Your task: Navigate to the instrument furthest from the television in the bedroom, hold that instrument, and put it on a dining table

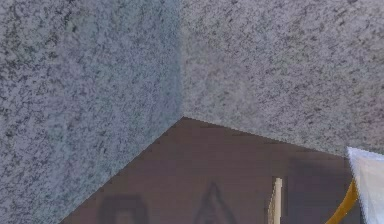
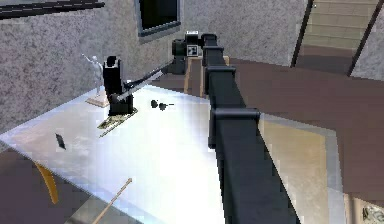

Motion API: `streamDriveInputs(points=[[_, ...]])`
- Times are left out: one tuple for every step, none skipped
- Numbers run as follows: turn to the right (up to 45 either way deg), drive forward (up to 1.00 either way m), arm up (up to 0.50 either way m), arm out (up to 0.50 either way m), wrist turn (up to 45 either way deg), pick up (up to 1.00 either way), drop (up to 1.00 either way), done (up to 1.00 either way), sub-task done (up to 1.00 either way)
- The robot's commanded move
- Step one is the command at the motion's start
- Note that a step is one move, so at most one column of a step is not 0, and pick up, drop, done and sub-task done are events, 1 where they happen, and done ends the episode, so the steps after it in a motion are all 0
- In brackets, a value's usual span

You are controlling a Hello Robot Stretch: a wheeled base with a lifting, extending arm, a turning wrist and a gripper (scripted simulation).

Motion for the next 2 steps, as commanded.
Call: streamDriveInputs(points=[[0.0, 0.0, 0.0, 0.0, 45.0, 0.0, 0.0, 0.0, 0.0], [0.0, 0.0, 0.0, 0.0, 36.0, 0.0, 0.0, 0.0, 0.0]])
